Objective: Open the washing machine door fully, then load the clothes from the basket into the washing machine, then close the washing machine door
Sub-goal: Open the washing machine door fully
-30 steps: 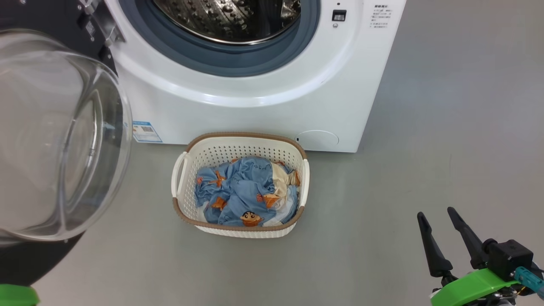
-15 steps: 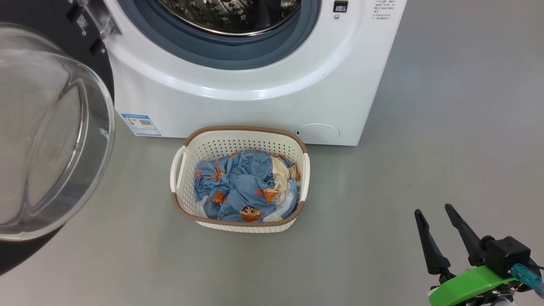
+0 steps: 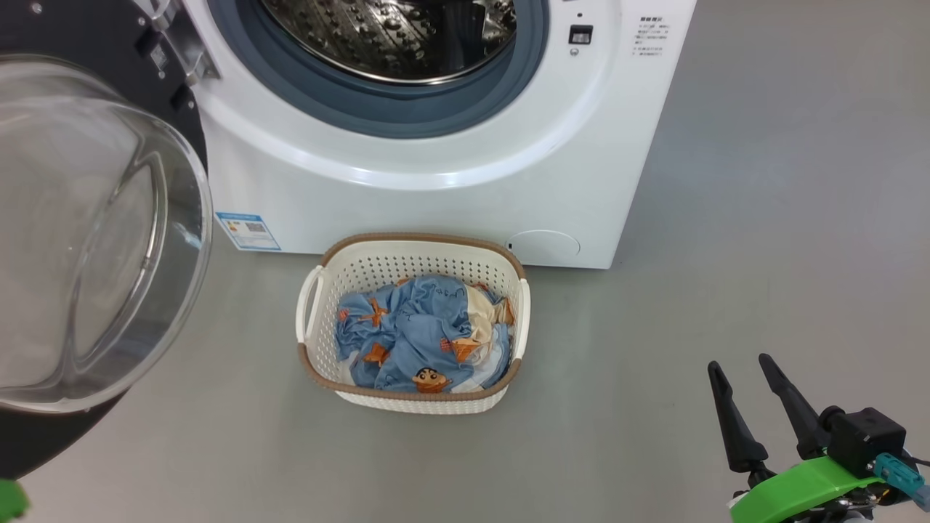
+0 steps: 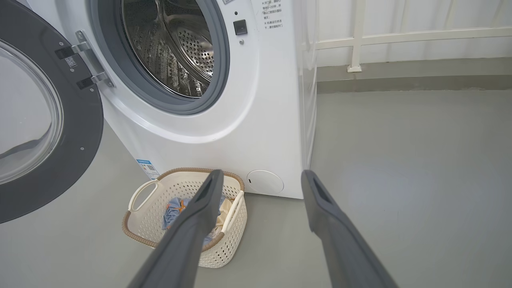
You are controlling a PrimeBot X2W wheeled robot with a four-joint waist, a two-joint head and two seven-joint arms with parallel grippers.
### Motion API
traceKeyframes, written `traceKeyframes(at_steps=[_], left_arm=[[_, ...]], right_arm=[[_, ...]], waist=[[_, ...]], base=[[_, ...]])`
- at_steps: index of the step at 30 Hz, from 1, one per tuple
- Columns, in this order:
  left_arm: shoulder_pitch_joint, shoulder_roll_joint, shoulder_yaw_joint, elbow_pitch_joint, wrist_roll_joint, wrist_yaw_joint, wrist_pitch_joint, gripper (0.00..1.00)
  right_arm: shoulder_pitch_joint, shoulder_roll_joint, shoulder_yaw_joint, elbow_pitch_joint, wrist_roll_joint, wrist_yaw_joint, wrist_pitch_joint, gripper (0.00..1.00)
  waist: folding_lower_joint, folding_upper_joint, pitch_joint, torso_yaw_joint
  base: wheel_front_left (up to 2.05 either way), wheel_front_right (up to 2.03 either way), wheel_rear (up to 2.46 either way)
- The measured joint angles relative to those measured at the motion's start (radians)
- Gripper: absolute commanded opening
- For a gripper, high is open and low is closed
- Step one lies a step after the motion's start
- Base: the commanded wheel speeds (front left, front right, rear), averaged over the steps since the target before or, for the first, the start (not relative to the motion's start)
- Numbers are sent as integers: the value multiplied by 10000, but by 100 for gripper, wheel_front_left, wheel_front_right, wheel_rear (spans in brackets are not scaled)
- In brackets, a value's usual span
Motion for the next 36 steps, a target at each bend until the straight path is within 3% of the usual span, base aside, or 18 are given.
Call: traceKeyframes(at_steps=[4,6,8,9,10,11,12,18,22,36], left_arm=[[743,-451,-453,-848,159,-151,2,0],[1068,-525,-775,-1283,180,-159,0,28],[1379,-543,-1170,-1674,178,-174,0,49],[1526,-543,-1365,-1816,173,-213,0,73],[1673,-539,-1605,-1908,48,-215,0,73],[1800,-545,-1868,-1987,-138,-142,0,95],[1940,-537,-2182,-2040,-245,-102,0,100],[2587,-533,-3664,-2403,-527,303,0,100],[2849,-510,-4416,-2819,-495,299,2,100],[3614,-456,-5250,-3417,-98,326,2,100]], right_arm=[[3,58,17,56,4,0,0,100],[5,79,36,79,12,0,0,100],[5,84,54,82,13,0,0,100],[5,88,63,82,13,0,0,100],[5,94,73,82,13,0,0,100],[5,104,73,82,17,0,0,100],[6,111,73,86,19,0,-2,100],[7,142,102,73,73,0,-2,100],[11,201,119,-107,65,0,-2,100],[344,405,297,-654,-314,0,-2,100]], waist=[[0,0,-152,31],[0,0,-221,36],[0,0,-278,26],[0,0,-295,15],[0,0,-308,-1],[0,1,-321,-16],[-1,0,-337,-30],[0,0,-406,-157],[0,0,-462,-323],[0,0,-890,-1137]], base=[[0,0,0],[0,0,0],[0,0,0],[0,0,0],[0,0,0],[0,0,0],[0,0,0],[0,0,0],[0,0,0],[0,0,0]])
